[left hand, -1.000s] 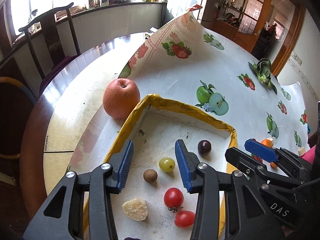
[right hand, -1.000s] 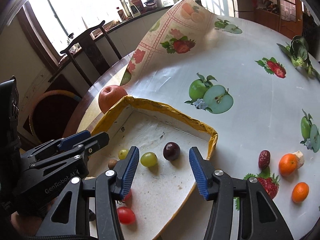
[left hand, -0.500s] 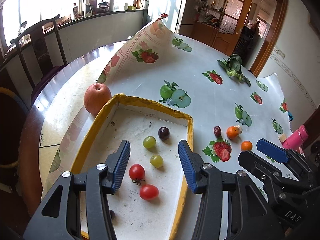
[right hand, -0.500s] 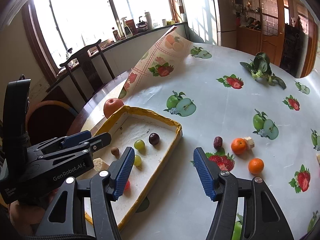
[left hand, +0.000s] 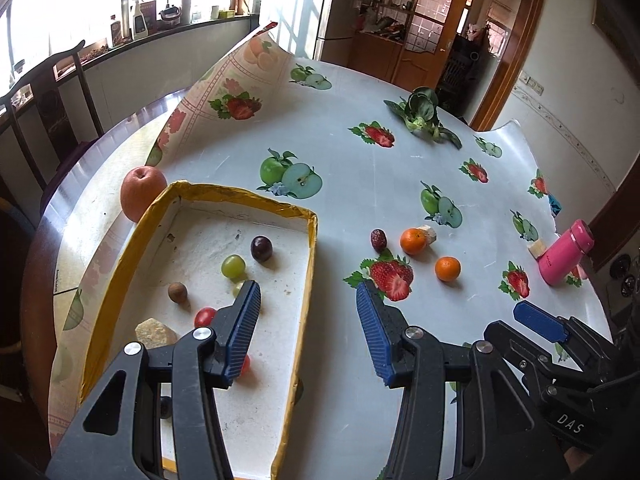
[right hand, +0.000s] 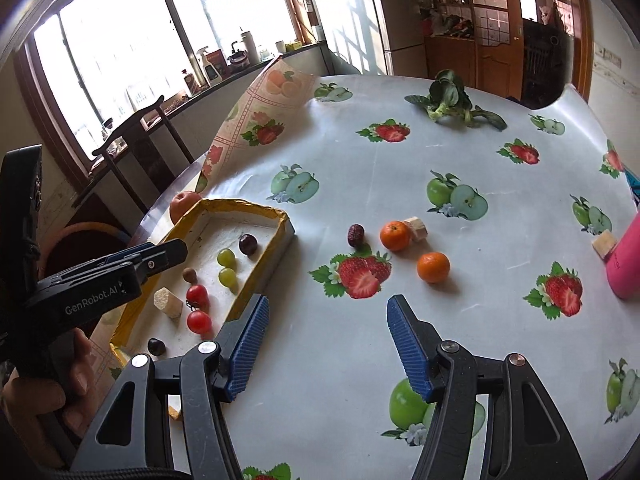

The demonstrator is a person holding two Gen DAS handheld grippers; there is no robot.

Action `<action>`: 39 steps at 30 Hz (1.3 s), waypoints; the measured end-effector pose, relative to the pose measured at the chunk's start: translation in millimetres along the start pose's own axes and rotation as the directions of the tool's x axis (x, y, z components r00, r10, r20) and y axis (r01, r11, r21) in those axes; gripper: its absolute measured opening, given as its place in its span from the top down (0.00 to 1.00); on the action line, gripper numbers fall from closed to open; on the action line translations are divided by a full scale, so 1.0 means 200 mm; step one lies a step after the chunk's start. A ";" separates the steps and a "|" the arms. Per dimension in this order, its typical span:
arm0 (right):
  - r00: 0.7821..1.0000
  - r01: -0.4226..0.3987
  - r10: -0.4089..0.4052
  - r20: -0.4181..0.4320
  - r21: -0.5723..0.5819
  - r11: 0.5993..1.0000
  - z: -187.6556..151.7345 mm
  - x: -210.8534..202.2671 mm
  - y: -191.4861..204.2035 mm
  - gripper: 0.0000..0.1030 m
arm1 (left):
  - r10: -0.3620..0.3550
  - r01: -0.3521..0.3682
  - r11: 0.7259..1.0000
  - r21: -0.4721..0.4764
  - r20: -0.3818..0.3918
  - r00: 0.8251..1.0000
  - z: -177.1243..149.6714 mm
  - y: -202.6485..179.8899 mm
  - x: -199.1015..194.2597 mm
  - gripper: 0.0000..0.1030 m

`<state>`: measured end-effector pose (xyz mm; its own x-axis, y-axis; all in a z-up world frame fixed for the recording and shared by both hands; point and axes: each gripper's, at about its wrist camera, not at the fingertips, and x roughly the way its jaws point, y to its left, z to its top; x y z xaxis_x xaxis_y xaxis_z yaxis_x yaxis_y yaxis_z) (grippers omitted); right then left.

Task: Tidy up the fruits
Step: 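Move both open grippers back to the remaining fruits, then grasp a mandarin orange with the right gripper while the left gripper grasps the red date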

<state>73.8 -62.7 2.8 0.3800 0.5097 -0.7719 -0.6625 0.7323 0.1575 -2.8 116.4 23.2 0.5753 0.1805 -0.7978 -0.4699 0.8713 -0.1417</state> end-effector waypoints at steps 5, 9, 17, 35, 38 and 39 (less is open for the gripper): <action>1.000 0.029 -0.029 -0.001 0.037 0.999 -0.05 -0.03 -0.13 0.39 | -0.030 0.030 0.999 0.032 -0.022 0.999 -0.01 -0.11 0.04 0.53; 0.999 0.052 -0.052 -0.003 0.070 0.996 -0.06 -0.02 -0.22 0.39 | -0.044 0.046 0.998 0.048 -0.045 0.998 -0.01 -0.17 0.08 0.53; 0.996 0.086 -0.081 -0.049 0.109 0.990 -0.05 0.16 -0.37 0.39 | -0.070 0.077 0.996 0.054 -0.125 0.990 0.00 -0.26 0.31 0.48; 0.985 0.100 -0.088 -0.147 0.079 0.992 0.12 0.72 -0.50 0.54 | -0.011 0.031 0.995 0.093 -0.215 0.977 0.17 -0.36 0.84 0.48; 0.987 0.098 -0.088 -0.136 0.067 0.993 0.12 0.73 -0.50 0.65 | -0.007 0.031 0.994 0.104 -0.228 0.974 0.18 -0.38 0.91 0.48; 0.988 0.091 -0.081 -0.132 0.074 0.993 0.12 0.72 -0.51 0.65 | -0.002 0.028 0.994 0.108 -0.232 0.973 0.18 -0.38 0.93 0.48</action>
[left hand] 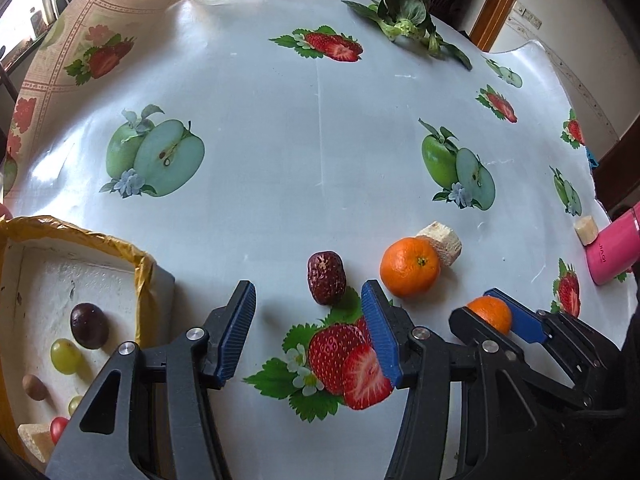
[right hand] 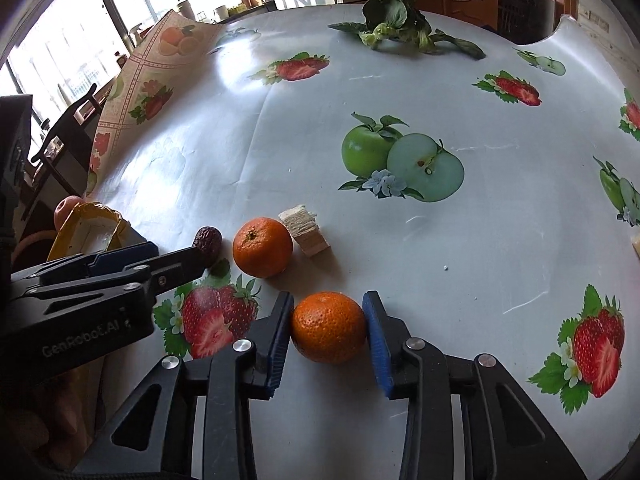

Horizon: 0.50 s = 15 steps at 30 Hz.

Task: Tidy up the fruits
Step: 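Grasp a mandarin orange with the right gripper while the left gripper grasps the red date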

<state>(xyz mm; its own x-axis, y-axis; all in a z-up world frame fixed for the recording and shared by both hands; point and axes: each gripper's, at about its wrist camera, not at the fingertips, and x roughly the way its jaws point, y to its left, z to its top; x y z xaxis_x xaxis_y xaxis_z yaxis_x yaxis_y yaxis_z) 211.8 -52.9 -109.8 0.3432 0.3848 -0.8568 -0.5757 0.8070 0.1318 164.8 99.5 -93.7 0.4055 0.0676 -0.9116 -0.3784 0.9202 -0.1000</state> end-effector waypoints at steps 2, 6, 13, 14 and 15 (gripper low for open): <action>1.000 -0.012 0.012 0.012 0.012 1.000 -0.02 -0.04 -0.02 0.65 | 0.012 -0.012 1.000 0.012 0.014 1.000 0.01 -0.01 0.03 0.48; 0.999 -0.034 0.032 0.022 0.059 0.998 -0.07 -0.12 -0.06 0.65 | 0.053 -0.055 0.997 0.055 0.038 0.998 0.02 -0.06 0.05 0.59; 0.997 -0.074 0.069 0.039 0.137 0.988 -0.13 -0.23 -0.11 0.65 | 0.058 -0.059 0.996 0.068 0.012 0.998 -0.01 -0.06 0.01 0.83; 0.996 -0.078 0.072 0.044 0.138 0.987 -0.13 -0.25 -0.10 0.65 | 0.059 -0.060 0.996 0.068 0.014 0.998 -0.03 -0.06 0.00 0.83; 0.996 -0.080 0.075 0.048 0.137 0.987 -0.13 -0.27 -0.10 0.65 | 0.060 -0.061 0.996 0.067 0.018 0.998 -0.04 -0.06 -0.03 0.83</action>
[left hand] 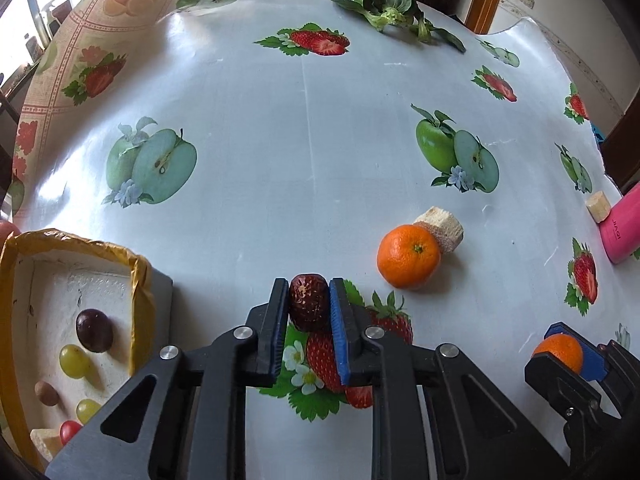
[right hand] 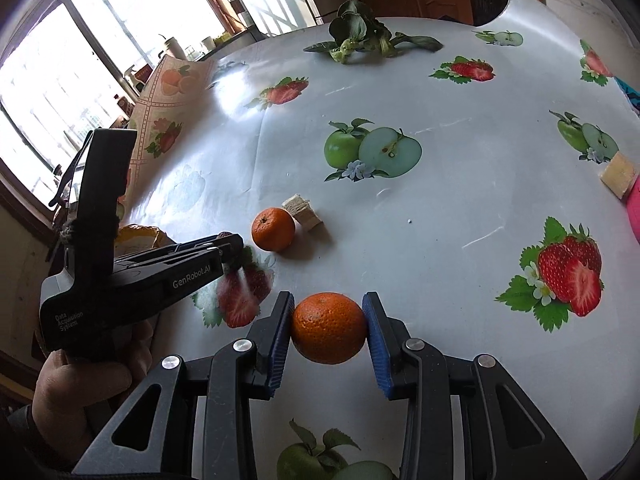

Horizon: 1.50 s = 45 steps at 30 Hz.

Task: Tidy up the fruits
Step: 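Grasp a mandarin orange with the right gripper while the left gripper grasps the red date, then carry the orange in the right gripper while the left gripper carries the date over the tray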

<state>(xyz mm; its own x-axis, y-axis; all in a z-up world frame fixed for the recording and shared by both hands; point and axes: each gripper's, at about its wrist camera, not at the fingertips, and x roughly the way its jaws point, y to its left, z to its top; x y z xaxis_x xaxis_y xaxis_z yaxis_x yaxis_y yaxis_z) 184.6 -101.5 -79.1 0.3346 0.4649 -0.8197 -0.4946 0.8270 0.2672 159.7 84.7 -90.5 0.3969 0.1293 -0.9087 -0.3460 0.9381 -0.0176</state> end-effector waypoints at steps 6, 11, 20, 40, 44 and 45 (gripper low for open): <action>1.000 -0.013 0.014 0.028 -0.029 1.000 -0.02 -0.14 0.07 0.65 | 0.006 -0.005 1.000 -0.031 0.029 1.000 -0.10 0.03 -0.20 0.83; 0.999 -0.026 0.029 0.046 -0.056 0.998 -0.06 -0.26 0.15 0.65 | 0.021 -0.019 0.999 -0.042 0.057 0.998 -0.18 0.07 -0.36 0.83; 0.997 -0.047 0.054 0.056 -0.113 0.992 -0.18 -0.42 0.31 0.65 | 0.034 -0.028 0.997 -0.066 0.087 0.996 -0.32 0.16 -0.57 0.83; 0.994 -0.094 0.106 0.036 -0.238 0.967 -0.33 -0.51 0.63 0.65 | 0.073 -0.059 0.987 -0.151 0.089 0.993 -0.56 0.43 -0.74 0.83; 0.993 -0.102 0.113 0.030 -0.251 0.963 -0.34 -0.50 0.67 0.65 | 0.086 -0.071 0.984 -0.163 0.089 0.992 -0.58 0.49 -0.75 0.83; 0.993 -0.103 0.114 0.028 -0.255 0.961 -0.34 -0.50 0.68 0.65 | 0.088 -0.072 0.983 -0.169 0.087 0.992 -0.59 0.50 -0.75 0.83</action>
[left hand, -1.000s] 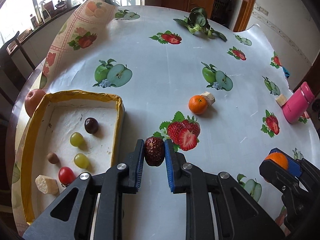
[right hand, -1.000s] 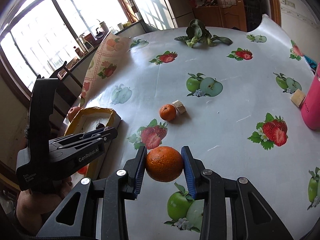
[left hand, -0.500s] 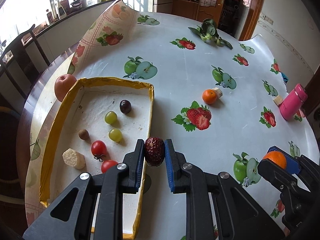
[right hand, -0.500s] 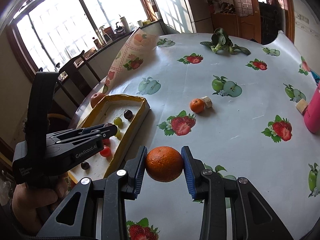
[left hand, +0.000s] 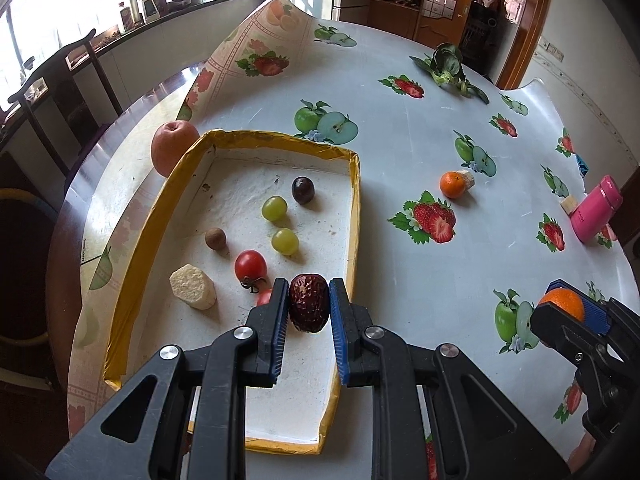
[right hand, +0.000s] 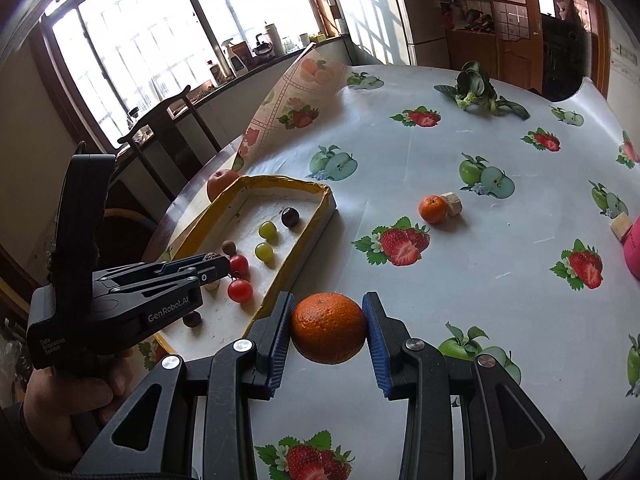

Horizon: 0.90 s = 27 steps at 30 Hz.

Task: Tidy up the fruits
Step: 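Carry the orange in the right gripper while the left gripper carries the date over the tray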

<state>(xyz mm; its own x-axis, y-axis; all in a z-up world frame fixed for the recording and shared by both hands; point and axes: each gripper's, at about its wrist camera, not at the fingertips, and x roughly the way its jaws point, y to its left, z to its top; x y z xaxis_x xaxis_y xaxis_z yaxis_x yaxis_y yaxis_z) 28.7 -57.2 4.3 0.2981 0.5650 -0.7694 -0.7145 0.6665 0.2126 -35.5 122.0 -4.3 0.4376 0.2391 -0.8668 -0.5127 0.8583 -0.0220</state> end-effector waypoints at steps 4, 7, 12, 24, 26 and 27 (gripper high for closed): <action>1.000 -0.007 0.007 -0.002 -0.013 1.000 0.00 0.01 0.03 0.65 | 0.018 -0.018 0.999 -0.027 -0.007 1.000 -0.02 0.08 0.00 0.83; 1.000 -0.014 0.014 -0.010 -0.021 1.000 0.00 0.03 0.05 0.65 | 0.032 -0.033 0.999 -0.043 -0.014 0.999 -0.04 0.13 0.01 0.83; 0.999 -0.026 0.026 -0.021 -0.034 0.999 0.00 0.06 0.08 0.65 | 0.042 -0.044 0.997 -0.067 -0.027 0.999 -0.07 0.20 0.03 0.83; 0.998 -0.051 0.049 -0.048 -0.045 0.998 0.00 0.14 0.12 0.65 | 0.027 -0.033 0.990 -0.134 -0.046 0.999 -0.11 0.37 0.04 0.83; 0.998 -0.051 0.049 -0.050 -0.044 0.998 0.01 0.14 0.12 0.65 | 0.038 -0.045 0.989 -0.143 -0.053 0.998 -0.12 0.41 0.04 0.83; 0.997 -0.053 0.051 -0.050 -0.043 0.998 0.01 0.15 0.12 0.65 | 0.040 -0.049 0.987 -0.152 -0.057 0.998 -0.13 0.43 0.05 0.83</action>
<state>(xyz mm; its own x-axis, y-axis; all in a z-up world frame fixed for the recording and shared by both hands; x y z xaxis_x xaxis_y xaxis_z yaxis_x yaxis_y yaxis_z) 20.9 -23.5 -12.3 0.2291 0.5730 -0.7869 -0.7561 0.6139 0.2269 -95.3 186.6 -27.8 0.3734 0.2471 -0.8942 -0.6399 0.7664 -0.0554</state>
